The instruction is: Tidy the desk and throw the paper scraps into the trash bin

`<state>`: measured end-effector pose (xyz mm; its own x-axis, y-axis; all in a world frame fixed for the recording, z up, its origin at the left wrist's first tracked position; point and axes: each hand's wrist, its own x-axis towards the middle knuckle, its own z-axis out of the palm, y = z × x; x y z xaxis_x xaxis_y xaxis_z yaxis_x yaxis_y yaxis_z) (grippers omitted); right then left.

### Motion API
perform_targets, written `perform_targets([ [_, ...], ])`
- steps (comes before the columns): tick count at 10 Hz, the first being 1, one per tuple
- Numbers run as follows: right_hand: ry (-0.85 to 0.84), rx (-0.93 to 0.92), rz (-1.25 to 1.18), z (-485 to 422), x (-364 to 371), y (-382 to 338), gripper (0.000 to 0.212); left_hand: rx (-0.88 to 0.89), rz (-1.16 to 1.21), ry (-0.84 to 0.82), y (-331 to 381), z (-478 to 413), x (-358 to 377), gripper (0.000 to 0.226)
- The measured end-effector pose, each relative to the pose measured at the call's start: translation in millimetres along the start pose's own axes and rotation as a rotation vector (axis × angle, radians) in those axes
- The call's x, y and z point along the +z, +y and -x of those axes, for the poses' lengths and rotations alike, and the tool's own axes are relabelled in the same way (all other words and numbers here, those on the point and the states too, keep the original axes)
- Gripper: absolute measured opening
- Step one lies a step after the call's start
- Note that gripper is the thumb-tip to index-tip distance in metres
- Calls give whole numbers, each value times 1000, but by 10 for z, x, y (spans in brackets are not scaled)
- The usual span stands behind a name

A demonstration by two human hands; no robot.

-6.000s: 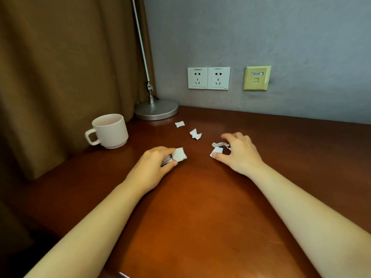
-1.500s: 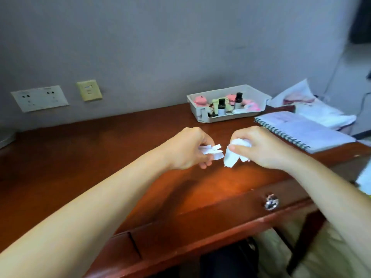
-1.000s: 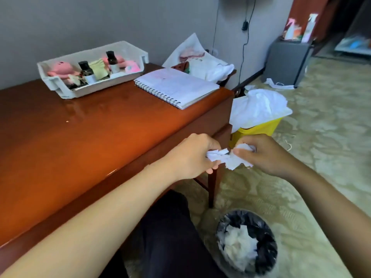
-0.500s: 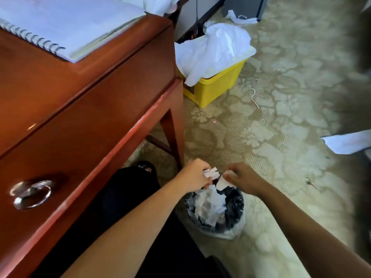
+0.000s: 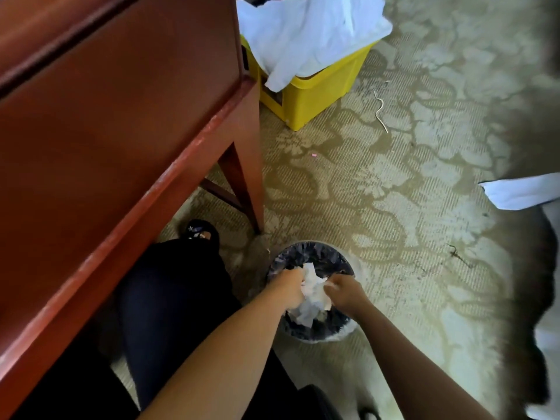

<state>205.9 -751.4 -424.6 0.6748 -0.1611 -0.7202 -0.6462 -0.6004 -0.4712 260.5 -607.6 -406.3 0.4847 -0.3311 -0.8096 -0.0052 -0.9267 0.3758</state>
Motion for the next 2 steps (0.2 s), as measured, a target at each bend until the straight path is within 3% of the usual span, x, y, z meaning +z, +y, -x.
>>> perform_targets([
  [1,-47,10,-47,-17,64,35,17,-3,-26,-66,-18,43,37,63],
  [2,-35,23,-69,-39,120,68,34,41,-15,-59,-38,39,73,66],
])
